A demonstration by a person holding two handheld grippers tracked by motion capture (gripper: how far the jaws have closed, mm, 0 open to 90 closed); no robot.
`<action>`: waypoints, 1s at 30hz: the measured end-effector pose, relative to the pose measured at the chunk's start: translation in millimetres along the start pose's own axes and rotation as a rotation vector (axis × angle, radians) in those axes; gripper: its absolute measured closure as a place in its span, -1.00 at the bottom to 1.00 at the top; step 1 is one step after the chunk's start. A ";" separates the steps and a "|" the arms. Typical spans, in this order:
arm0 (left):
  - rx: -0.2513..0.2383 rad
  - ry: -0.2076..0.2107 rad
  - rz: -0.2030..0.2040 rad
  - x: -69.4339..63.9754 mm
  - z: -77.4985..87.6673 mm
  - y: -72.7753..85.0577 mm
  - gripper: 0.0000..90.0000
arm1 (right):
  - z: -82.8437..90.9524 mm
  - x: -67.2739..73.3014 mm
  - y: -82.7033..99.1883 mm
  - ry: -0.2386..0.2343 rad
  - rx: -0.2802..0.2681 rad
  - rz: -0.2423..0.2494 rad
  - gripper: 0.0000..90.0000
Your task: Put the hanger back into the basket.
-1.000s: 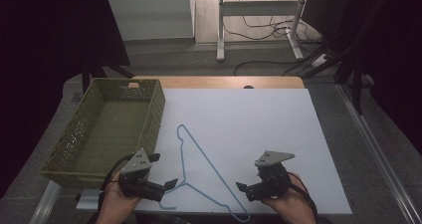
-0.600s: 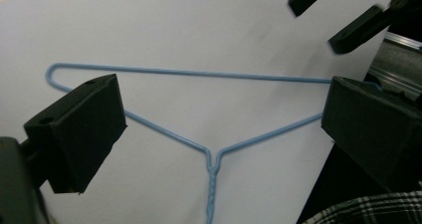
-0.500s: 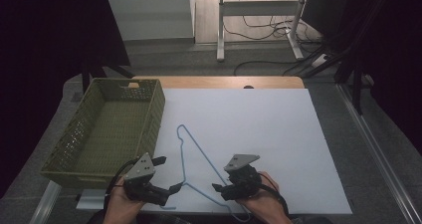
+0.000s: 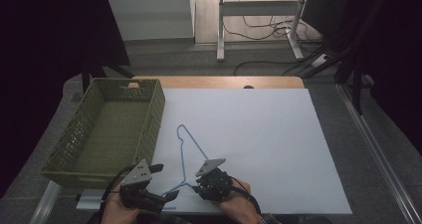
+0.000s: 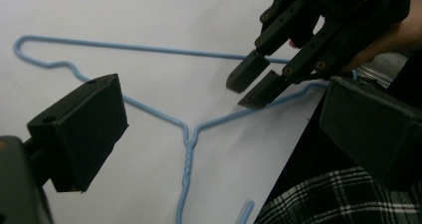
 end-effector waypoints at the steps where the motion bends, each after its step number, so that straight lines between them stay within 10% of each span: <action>1: 0.002 0.000 0.001 0.1 0.5 0.7 -0.89 | -3.8 0.6 -0.1 0.004 0.005 0.003 0.65; 18: 0.096 0.022 0.019 -5.9 1.1 11.7 -0.86 | -15.2 0.7 4.0 0.035 0.022 -0.030 0.91; 30: 0.254 -0.043 0.053 3.9 -25.3 13.6 0.14 | 1.2 0.8 0.6 0.026 -0.011 -0.030 0.91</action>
Point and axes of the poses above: each handheld gripper's, and its own axes: z roughly backward along the jaws, y roughly out of its underside, x roughly to its left, the point moved 6 cm from there along -z, roughly forward along the jaws, and after that the axes turned 3 degrees about -z, right-handed, at the moved point
